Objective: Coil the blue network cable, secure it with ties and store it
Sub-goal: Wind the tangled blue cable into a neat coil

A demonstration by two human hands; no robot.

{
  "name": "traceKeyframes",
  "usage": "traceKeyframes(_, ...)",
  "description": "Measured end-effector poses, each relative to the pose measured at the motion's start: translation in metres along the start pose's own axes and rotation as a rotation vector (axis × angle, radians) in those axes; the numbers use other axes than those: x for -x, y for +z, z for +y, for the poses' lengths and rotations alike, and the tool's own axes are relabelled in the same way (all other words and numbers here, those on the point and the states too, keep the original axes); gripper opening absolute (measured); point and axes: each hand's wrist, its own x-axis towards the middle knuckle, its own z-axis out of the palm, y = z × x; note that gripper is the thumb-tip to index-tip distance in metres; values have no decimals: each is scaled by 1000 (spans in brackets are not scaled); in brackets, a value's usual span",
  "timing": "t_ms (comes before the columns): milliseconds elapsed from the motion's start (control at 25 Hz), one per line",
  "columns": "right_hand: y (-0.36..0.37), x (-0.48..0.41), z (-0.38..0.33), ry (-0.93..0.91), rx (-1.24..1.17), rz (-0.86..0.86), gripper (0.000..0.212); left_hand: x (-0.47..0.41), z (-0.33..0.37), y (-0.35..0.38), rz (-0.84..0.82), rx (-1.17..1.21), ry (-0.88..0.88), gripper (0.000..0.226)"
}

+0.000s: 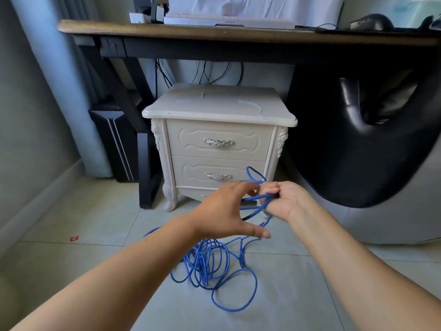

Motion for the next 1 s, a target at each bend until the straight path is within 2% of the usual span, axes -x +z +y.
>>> traceKeyframes(160, 12, -2, 5, -69, 19, -45, 27, -10, -12, -7, -6, 322, -172, 13)
traceKeyframes(200, 10, -4, 3, -87, 88, -67, 26, -12, -16, -11, 19, 405, -184, 5)
traceKeyframes(280, 5, -7, 2, -144, 437, -68, 33, -15, -21, -19, 111, 582, -232, 16)
traceKeyframes(360, 2, -10, 1, -377, 835, 40, 34, -18, -27, -28, 171, 749, -287, 18)
traceKeyframes(440, 5, -10, -1, -713, 964, 116, 28, -21, -32, -33, 198, 873, -345, 19)
traceKeyframes(520, 8, -10, -4, -861, 953, 134, 23, -24, -37, -37, 265, 1023, -414, 20)
traceKeyframes(600, 8, -7, -5, -732, 946, 89, 24, -26, -42, -40, 366, 1193, -471, 22)
traceKeyframes(680, 4, -3, 1, -408, 992, -38, 35, -29, -45, -42, 440, 1329, -485, 25)
traceKeyframes(720, 2, -1, 6, -289, 1006, -120, 37, -30, -47, -43, 467, 1383, -489, 25)
traceKeyframes(760, 1, -2, 12, -253, 995, -195, 35, -32, -49, -44, 485, 1425, -493, 25)
traceKeyframes(840, 1, -10, 23, -396, 939, -252, 26, -32, -50, -45, 478, 1472, -497, 27)
traceKeyframes(1000, 9, -25, 31, -873, 1131, -96, 23, -31, -42, -43, 326, 1520, -480, 32)
